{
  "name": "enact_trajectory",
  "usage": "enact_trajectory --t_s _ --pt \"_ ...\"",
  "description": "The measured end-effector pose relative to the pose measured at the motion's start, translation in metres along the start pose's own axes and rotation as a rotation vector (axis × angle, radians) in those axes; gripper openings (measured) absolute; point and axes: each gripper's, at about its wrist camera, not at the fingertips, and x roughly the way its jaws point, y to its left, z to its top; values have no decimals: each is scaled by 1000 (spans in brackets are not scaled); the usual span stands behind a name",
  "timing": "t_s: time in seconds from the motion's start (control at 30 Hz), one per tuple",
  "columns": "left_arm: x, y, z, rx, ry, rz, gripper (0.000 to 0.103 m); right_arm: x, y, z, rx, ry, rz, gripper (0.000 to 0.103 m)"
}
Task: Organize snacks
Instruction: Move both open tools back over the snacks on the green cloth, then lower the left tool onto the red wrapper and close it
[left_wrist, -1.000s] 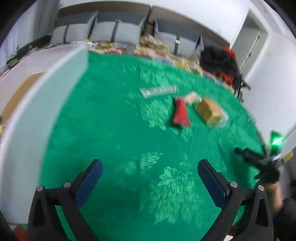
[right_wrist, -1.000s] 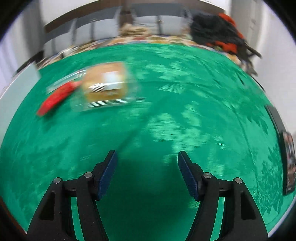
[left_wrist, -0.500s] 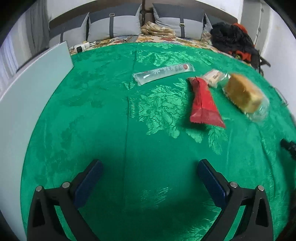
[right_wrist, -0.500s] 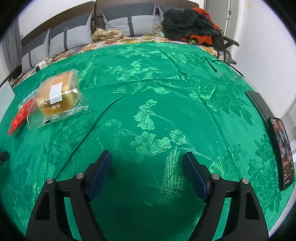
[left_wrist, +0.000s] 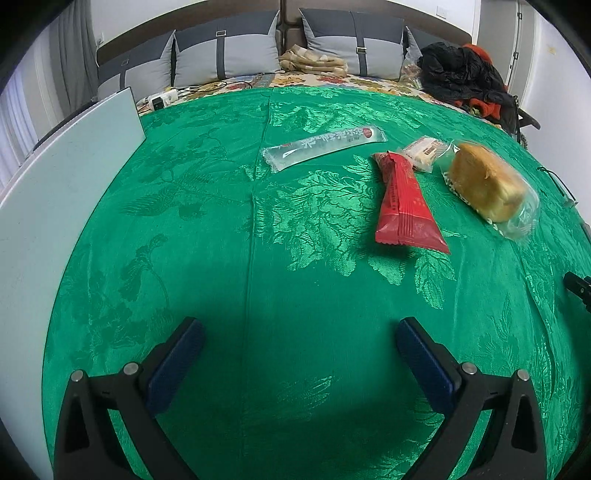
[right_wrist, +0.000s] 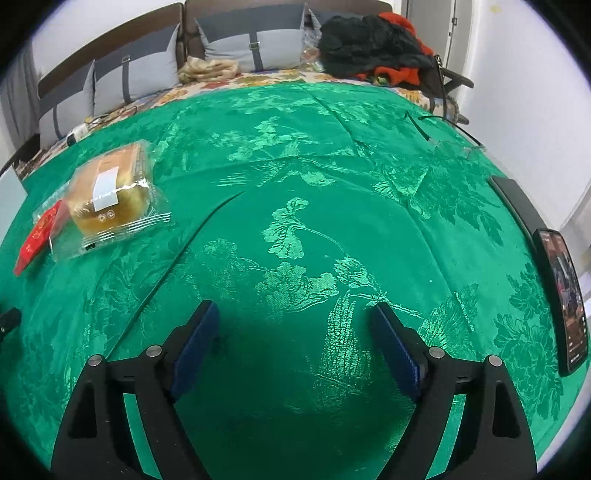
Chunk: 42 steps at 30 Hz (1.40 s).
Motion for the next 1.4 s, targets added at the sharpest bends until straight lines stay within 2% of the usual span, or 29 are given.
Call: enact_trajectory --t_s 0.73,0.87,0.9,0.93,1.0,1.07,1.13,1.23,1.4 --pt "0 0 0 2 2 0 103 0 -1 0 0 1 1 87" --pt "0 -3 4 38 62 -29 102 0 -1 0 0 1 1 87" --pt "0 -6 8 47 94 -47 101 0 -1 1 0 1 1 87" --pt "-4 -9 13 47 104 -81 95 0 0 0 0 1 1 87" --pt "-16 -16 27 46 78 -154 92 0 -1 1 0 1 1 87" --pt "-28 -30 50 78 28 -190 93 0 -1 1 0 1 2 87" --pt "-28 -45 70 126 14 -188 93 0 -1 1 0 1 2 87" --pt "-4 -62 97 170 69 -167 93 0 -1 1 0 2 2 87" --pt "40 -67 110 164 157 -128 92 0 -1 1 0 2 2 87"
